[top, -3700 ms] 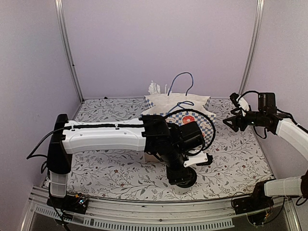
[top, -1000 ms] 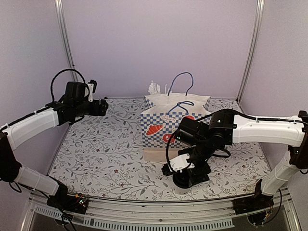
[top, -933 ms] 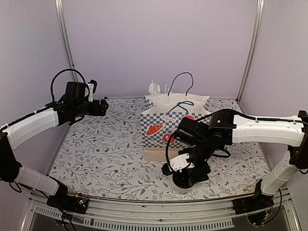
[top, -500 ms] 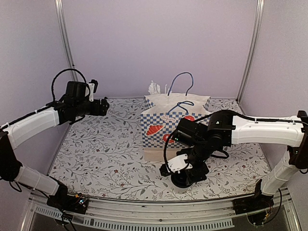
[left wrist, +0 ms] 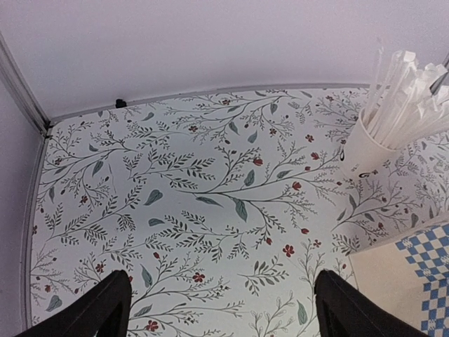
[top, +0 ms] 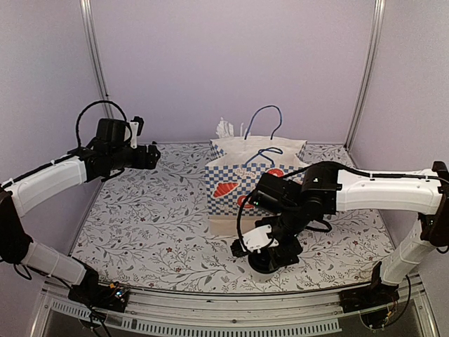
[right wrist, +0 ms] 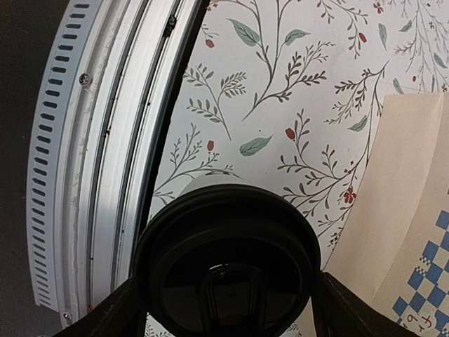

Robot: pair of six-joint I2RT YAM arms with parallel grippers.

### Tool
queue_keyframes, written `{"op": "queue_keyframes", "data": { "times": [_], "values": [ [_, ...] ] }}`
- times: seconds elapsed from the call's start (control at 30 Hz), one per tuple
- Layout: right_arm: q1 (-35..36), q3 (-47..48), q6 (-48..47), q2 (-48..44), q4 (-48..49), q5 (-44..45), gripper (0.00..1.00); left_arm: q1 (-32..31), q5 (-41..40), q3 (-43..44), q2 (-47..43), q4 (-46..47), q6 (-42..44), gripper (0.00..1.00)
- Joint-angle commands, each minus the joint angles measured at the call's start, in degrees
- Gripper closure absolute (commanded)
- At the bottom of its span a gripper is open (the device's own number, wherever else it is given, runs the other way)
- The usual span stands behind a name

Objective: Pack the takeout coffee

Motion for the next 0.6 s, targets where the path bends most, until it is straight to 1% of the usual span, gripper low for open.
{"op": "queue_keyframes", "data": {
  "times": [0.0, 0.07, 0.13, 0.3, 0.57],
  "values": [
    [0.65, -1.19, 0.54, 0.78, 1.11, -0.29, 0.17, 0.64, 0.64, 1.68, 0.57, 0.44, -0.07, 0.07],
    [0.66, -1.15, 0.62, 0.78, 1.30, 0.02, 0.17, 0.57, 0.75, 1.72, 0.64, 0.44, -0.10, 0.07],
    [0.64, -1.19, 0.63, 0.86, 1.32, -0.04, 0.19, 0.60, 0.87, 1.72, 0.78, 0.23, -0.11, 0.07],
    [0.64, -1.04, 0.63, 0.78, 1.30, 0.28, 0.30, 0.61, 1.14, 1.81, 0.85, 0.17, -0.17, 0.07],
    [0.64, 0.77, 0.41, -1.99, 0.35, 1.14, 0.36, 0.65, 2.27, 1.94, 1.62, 0.25, 0.26, 0.07]
  ]
}}
